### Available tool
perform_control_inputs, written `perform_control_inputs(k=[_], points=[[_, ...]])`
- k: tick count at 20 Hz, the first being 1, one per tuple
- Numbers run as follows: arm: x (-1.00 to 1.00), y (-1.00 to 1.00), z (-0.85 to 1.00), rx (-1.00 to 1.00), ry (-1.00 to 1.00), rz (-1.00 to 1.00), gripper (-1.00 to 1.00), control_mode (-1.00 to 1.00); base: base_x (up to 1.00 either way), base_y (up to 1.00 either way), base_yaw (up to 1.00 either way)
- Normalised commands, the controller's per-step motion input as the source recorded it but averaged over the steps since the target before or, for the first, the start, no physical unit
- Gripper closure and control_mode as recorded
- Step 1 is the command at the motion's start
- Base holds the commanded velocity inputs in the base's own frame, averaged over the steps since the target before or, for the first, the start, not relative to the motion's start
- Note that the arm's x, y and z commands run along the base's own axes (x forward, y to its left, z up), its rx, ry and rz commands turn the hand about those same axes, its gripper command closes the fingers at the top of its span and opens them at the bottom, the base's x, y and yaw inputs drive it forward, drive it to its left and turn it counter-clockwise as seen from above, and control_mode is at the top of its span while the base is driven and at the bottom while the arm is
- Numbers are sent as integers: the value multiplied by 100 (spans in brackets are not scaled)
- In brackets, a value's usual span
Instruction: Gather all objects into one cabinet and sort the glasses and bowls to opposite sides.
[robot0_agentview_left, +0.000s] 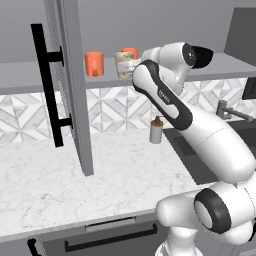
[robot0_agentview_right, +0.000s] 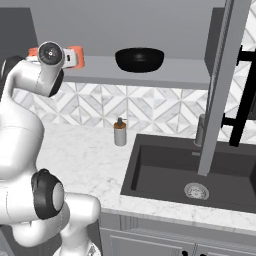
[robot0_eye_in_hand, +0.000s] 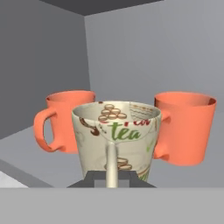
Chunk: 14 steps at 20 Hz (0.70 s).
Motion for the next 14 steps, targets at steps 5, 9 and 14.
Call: perform_control_inputs(k=[5,9,14], points=[[31,9,0,0,0,0,100,-100,0,0,0],[24,15,-7,0,0,0,100,-100,0,0,0],[16,8,-28,0,0,0,100,-100,0,0,0]])
